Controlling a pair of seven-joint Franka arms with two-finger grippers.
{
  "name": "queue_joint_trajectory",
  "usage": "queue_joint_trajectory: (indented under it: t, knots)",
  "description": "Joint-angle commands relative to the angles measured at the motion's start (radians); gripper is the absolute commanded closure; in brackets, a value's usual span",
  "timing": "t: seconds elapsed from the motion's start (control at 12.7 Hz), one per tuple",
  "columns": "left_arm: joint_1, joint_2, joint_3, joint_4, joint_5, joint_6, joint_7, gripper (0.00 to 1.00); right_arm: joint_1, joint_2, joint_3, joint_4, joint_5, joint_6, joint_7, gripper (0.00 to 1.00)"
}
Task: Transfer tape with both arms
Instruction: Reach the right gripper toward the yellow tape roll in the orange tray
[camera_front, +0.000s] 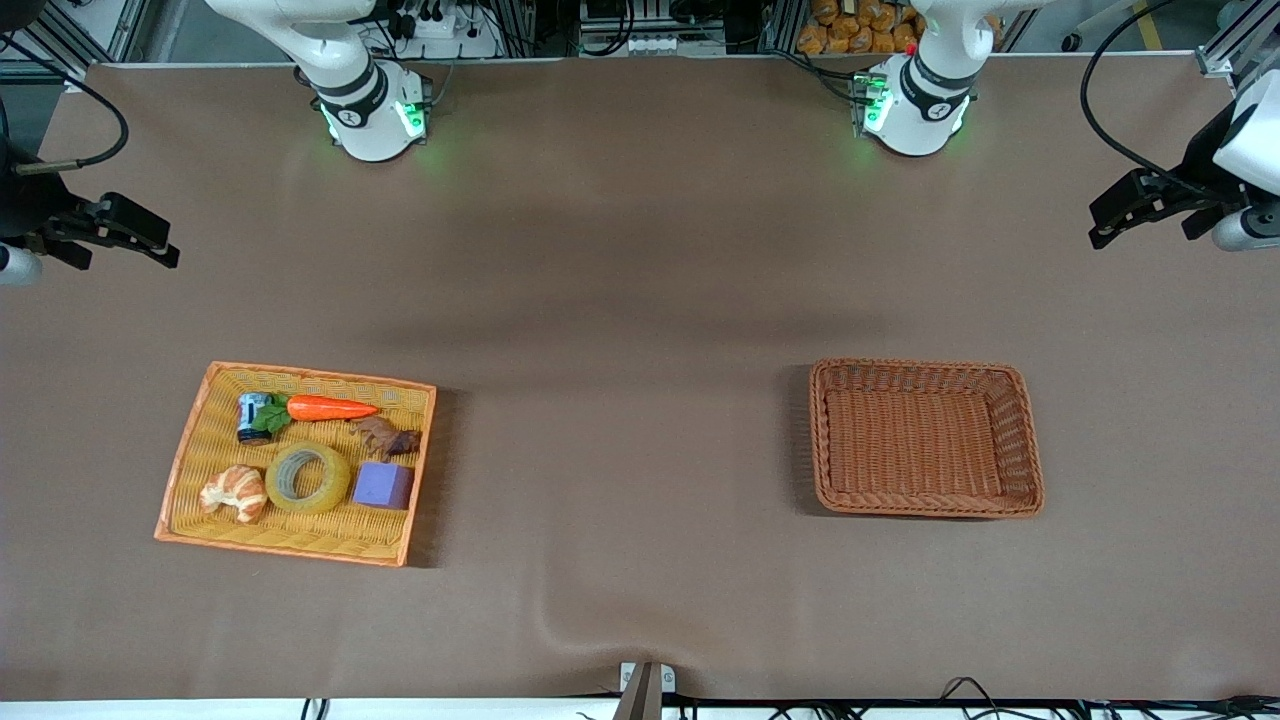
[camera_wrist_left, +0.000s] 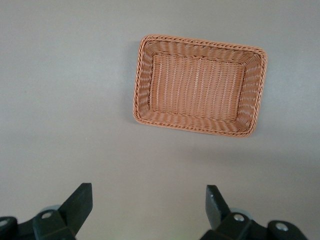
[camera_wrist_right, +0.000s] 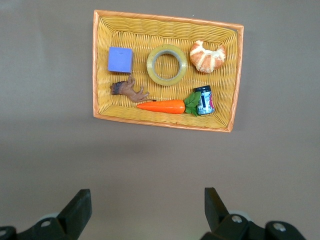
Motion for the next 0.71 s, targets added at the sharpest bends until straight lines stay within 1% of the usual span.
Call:
queue_joint_trajectory:
  t: [0.0,0.39,0.63]
  knots:
    - [0.007,0.013,-0.002,0.033,-0.015,-0.024,0.014,0.00,0.021,-0.017,-0.005,-0.008,0.012,-0.010,0.001,0.00]
    - [0.007,0.023,-0.002,0.038,-0.017,-0.026,0.016,0.00,0.030,-0.006,-0.003,-0.014,0.010,0.002,-0.013,0.00]
    - [0.007,0.027,-0.002,0.038,-0.017,-0.026,0.016,0.00,0.032,0.059,-0.005,-0.038,0.010,0.022,-0.019,0.00]
